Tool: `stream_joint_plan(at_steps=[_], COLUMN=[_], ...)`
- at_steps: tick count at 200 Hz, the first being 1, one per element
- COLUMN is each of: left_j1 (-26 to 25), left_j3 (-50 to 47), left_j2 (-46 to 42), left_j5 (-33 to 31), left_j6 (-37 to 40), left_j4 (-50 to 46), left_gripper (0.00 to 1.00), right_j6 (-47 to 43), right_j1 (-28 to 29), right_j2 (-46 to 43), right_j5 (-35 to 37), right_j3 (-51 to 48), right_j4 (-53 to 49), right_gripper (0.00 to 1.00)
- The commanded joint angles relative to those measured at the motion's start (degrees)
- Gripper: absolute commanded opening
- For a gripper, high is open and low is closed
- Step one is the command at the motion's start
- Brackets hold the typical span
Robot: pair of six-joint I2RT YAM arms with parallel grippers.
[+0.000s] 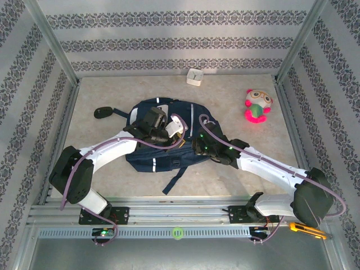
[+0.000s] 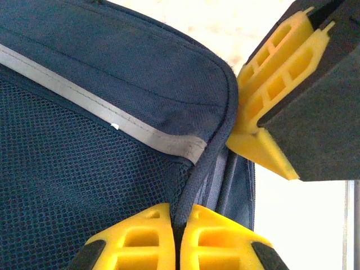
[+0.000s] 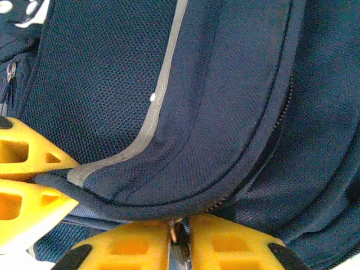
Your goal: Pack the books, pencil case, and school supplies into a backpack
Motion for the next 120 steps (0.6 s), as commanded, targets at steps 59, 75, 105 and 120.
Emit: stream_joint_plan(at_steps=[59,75,105,120], left_j1=[0.40,0.44,0.87,1.26], left_j3=[0.77,0.61,0.33,0.01], left_j2=[-2.14,-2.34,-2.77,-3.13], left_j5=[1.27,1.16,1.00,1.20], left_j6=[-0.80,-0.58,0.65,2.64], left_j4=[-0.62,-0.64,-1.02,-1.76], left_gripper=[0.00,0.00,0.00,0.00], right_j6=[0.74,0.80,0.43,-0.99], right_j1=[1.75,1.76,1.49,1.26], right_j2=[2.85,2.30,0.21,-1.19], right_j5=[8.78,10.06,10.11,8.53], right_j3=[0.32,-0.13,-1.81,-2.49], right_j4=[2.91,1.93,1.20,0.80], right_gripper=[0.22,0.22,0.10,0.00])
